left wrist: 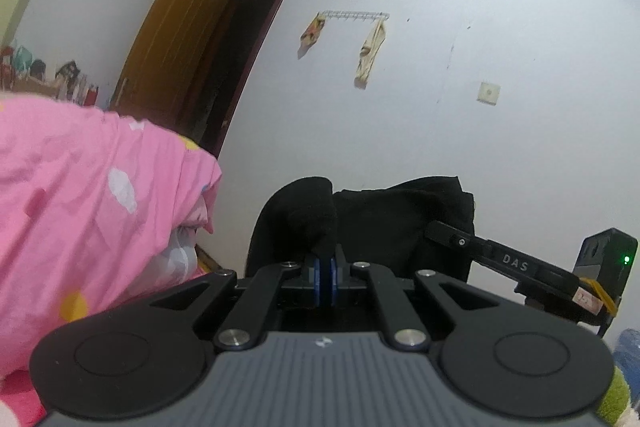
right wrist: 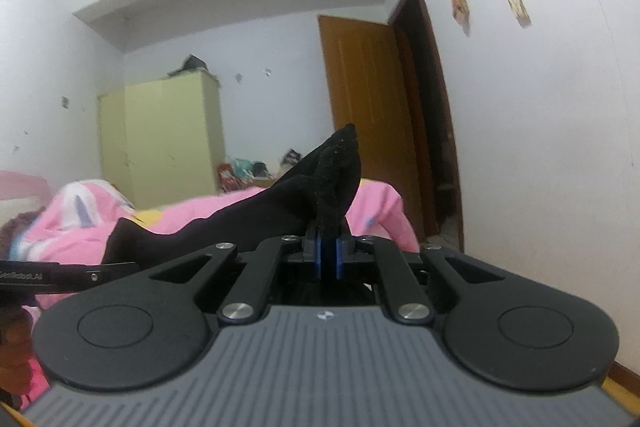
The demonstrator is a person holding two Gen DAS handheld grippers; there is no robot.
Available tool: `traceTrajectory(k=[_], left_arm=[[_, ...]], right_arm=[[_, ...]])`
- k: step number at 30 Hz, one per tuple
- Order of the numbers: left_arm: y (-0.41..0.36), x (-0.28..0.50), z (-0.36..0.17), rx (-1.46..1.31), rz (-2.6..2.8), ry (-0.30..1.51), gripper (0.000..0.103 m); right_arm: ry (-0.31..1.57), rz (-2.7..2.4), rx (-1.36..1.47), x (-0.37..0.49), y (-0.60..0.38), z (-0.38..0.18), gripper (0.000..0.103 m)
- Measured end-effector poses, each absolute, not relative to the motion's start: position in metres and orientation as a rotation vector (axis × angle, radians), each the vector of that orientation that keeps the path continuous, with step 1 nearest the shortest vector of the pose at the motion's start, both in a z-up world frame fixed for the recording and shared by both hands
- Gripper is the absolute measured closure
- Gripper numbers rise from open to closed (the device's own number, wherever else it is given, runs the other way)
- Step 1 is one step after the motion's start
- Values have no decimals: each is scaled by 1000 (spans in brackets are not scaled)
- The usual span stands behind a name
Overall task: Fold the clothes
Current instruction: 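Lift the black shirt off the sheet with both grippers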
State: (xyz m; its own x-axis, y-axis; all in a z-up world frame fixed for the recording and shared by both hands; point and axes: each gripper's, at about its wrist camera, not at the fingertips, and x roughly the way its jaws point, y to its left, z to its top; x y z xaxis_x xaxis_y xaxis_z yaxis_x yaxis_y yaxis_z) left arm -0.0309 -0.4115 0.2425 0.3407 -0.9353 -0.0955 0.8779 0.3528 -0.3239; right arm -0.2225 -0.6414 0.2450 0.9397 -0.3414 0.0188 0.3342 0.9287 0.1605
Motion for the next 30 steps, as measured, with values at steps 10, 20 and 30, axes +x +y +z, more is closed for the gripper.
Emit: traceTrajectory(k=[10,20,30], left_arm=[[-258,-108,266,-184,-1167,281,98],[-124,-115,176,-269,-971,527,98],[-39,15,29,-394,-680,855,97]], right_arm=[[-97,-186,238,-287,-520,251,98],[83,13,416,-267,-423,168,98],[463,119,556,-96,-376,21,96]])
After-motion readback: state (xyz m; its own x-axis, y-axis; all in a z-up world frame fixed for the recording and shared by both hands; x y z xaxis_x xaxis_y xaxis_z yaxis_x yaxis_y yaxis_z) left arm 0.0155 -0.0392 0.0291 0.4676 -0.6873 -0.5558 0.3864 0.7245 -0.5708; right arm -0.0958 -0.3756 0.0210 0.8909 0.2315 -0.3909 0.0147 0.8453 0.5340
